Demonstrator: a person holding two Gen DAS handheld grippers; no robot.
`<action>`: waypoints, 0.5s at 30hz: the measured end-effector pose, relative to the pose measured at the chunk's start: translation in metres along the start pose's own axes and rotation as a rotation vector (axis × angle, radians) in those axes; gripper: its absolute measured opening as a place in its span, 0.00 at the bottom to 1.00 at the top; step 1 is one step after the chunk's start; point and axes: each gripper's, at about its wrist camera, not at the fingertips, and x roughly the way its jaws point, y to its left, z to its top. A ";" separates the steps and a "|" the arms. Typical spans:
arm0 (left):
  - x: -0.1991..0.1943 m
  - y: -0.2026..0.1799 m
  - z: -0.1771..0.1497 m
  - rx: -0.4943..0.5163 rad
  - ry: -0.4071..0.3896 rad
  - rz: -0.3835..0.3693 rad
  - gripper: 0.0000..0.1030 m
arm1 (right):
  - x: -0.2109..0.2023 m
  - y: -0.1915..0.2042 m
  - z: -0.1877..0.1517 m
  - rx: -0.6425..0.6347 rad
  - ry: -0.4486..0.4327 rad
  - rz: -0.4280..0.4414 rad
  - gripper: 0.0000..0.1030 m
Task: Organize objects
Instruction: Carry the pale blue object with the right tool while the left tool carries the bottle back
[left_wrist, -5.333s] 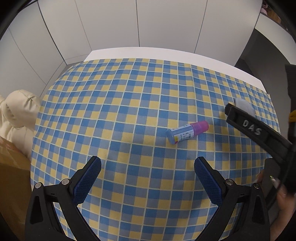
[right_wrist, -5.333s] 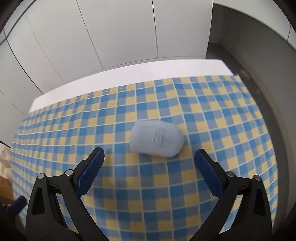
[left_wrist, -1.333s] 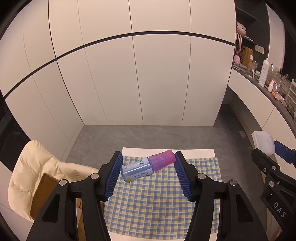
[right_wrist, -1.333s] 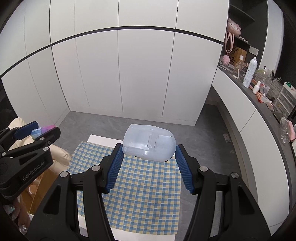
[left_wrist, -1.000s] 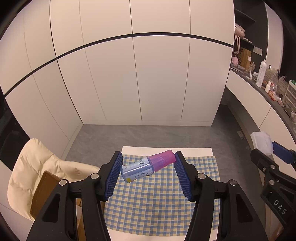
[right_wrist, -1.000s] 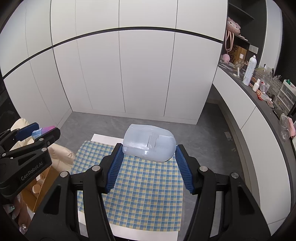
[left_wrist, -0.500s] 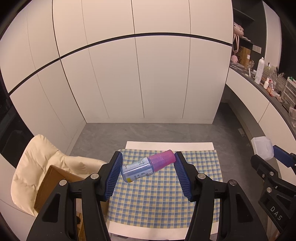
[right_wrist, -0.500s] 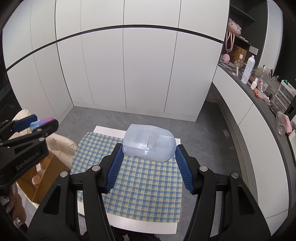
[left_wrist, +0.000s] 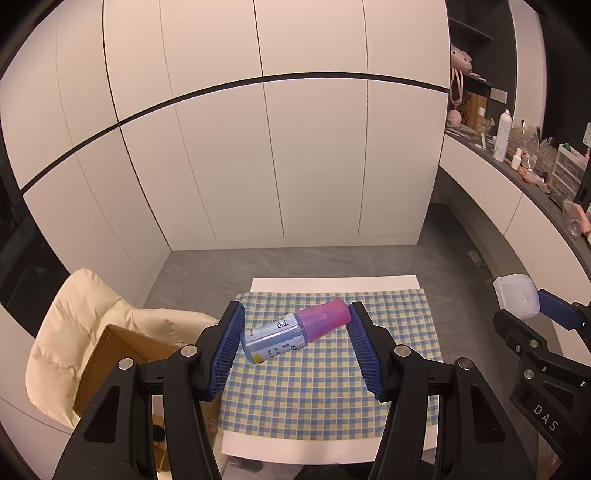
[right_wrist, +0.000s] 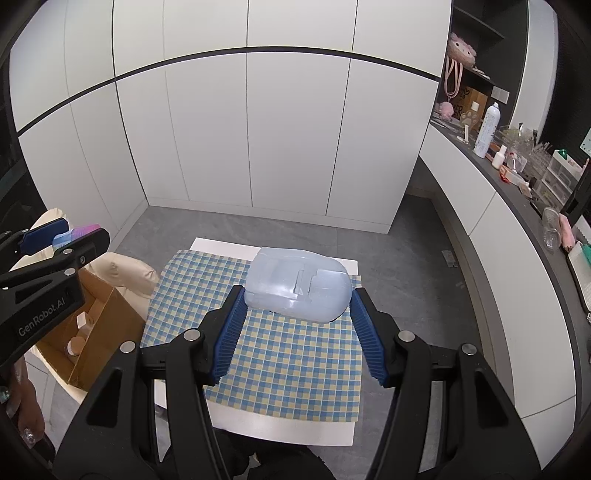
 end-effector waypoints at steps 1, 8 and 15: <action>-0.003 0.001 -0.002 0.000 -0.003 -0.003 0.56 | -0.002 0.001 -0.002 -0.001 -0.002 0.000 0.58; -0.018 0.006 -0.015 -0.002 -0.008 -0.014 0.56 | -0.017 0.006 -0.016 -0.013 0.004 -0.004 0.58; -0.025 0.013 -0.031 -0.005 0.001 -0.020 0.56 | -0.023 0.012 -0.034 -0.016 0.021 0.002 0.58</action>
